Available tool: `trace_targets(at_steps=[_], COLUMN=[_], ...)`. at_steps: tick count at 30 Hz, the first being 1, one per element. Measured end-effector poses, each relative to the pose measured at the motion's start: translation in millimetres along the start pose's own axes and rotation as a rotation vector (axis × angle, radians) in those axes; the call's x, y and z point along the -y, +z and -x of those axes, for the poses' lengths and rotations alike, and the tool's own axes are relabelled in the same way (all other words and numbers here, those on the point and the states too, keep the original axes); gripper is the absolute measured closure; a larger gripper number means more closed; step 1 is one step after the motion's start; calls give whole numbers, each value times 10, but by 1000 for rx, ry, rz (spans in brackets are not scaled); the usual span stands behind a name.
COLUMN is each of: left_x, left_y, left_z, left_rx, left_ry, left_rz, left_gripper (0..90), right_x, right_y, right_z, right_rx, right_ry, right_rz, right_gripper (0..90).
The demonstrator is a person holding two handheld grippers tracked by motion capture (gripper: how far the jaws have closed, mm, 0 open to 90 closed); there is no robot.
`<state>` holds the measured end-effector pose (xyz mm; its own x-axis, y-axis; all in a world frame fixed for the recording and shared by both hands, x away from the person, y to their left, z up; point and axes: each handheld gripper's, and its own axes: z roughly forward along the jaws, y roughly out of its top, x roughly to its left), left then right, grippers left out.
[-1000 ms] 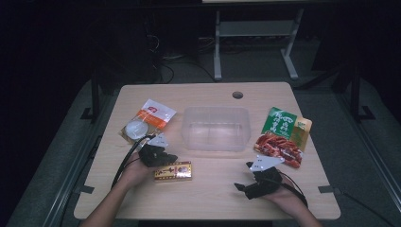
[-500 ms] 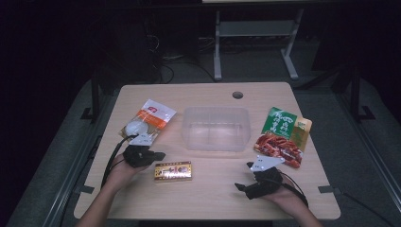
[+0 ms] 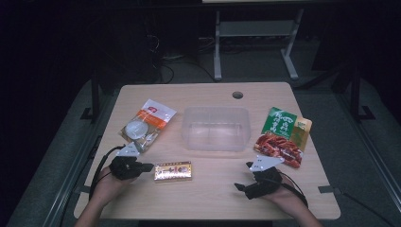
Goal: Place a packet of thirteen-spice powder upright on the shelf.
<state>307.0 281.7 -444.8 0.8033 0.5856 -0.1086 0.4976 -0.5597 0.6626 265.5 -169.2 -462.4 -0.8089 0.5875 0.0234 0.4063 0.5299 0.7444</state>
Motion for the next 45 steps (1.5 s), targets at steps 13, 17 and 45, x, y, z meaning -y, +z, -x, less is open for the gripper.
trace_targets(at_steps=[13,17,45], left_x=[-92,-168,-737], left_y=[143,229,903], left_z=[73,131,610], left_rx=[39,75,191], left_ry=[21,26,187], left_rz=[11,22,16], left_gripper=[896,896,885], right_x=[2,0,-55], right_y=[5,9,-5], right_z=[0,1,-64], right_rx=[-7,-15,-129], right_ry=[-4,-9,-44], right_rz=[1,3,2], right_gripper=[127,127,78])
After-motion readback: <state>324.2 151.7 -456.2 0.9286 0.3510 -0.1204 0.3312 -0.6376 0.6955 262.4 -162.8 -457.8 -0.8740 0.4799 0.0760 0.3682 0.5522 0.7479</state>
